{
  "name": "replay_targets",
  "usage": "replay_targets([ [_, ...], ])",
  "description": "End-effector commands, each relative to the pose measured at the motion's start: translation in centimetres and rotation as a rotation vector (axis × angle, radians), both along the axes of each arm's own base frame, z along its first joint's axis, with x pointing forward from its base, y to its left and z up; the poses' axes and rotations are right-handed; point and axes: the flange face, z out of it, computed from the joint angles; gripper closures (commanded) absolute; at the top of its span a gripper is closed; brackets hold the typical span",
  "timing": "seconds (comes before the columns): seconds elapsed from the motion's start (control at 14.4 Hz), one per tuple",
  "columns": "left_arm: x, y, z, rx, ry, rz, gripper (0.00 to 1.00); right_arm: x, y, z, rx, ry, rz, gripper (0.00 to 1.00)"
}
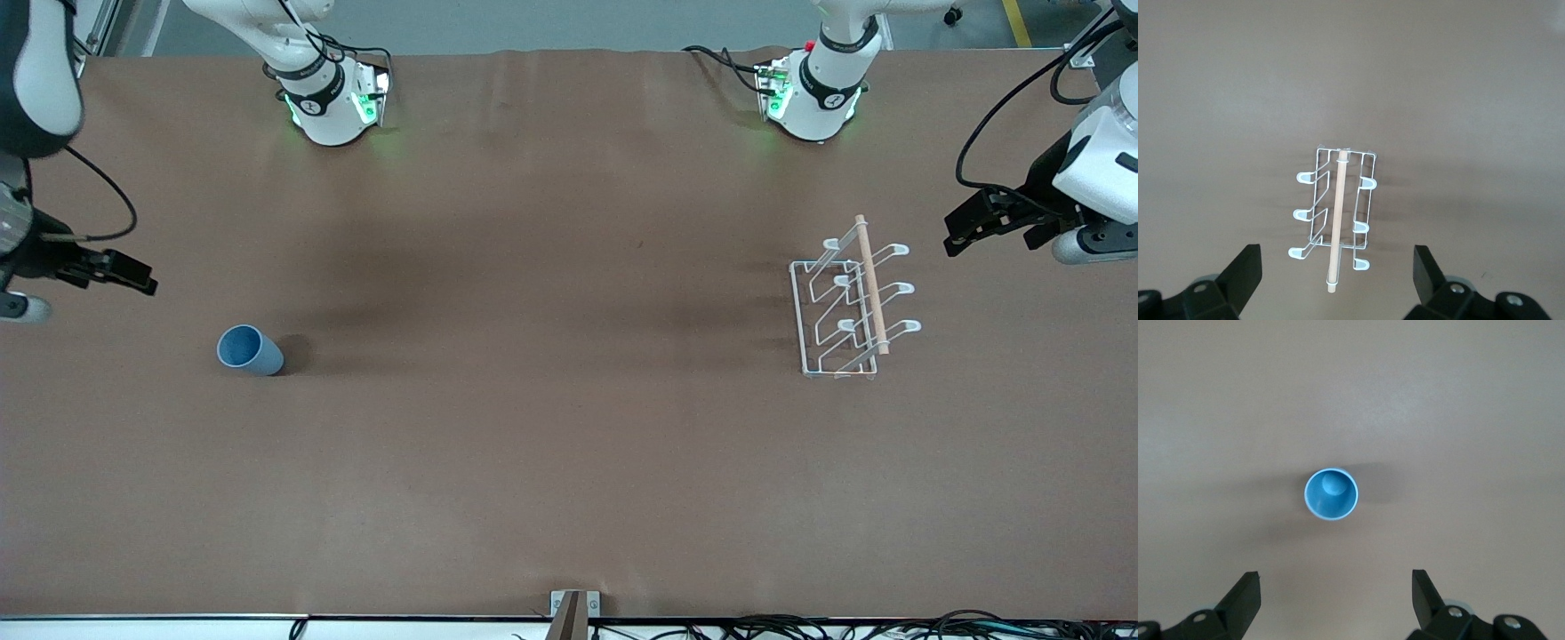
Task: Hang cup on cup holder
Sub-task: 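Lower the right gripper to the blue cup and grasp its rim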
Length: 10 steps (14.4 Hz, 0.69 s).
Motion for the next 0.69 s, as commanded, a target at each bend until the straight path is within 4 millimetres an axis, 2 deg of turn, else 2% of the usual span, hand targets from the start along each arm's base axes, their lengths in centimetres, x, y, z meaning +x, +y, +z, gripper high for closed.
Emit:
replay_targets([
  [0.0,-0.2,0.0,0.8,0.008,-0.02,-0.016,0.0,-0.7,-1.3,-5.7,0.01,-0.004,0.069,0.0],
  [0.28,-0.3,0.2,0.9,0.007,-0.014,-0.012,0.0,0.3,-2.1,-14.5,0.009,0.007,0.097,0.0],
  [0.35,-0.4,0.2,0.9,0.009,-0.012,-0.012,0.0,0.4,-2.1,-16.1,0.007,0.002,0.104,0.0],
  [0.48,-0.4,0.2,0.7,0.01,-0.003,-0.014,0.0,0.7,-1.9,-18.7,0.007,0.007,0.108,0.0],
  [0.62,-0.3,0.2,0.6,0.012,0.0,-0.024,0.0,0.9,-1.9,-20.2,0.006,0.002,0.109,0.0],
])
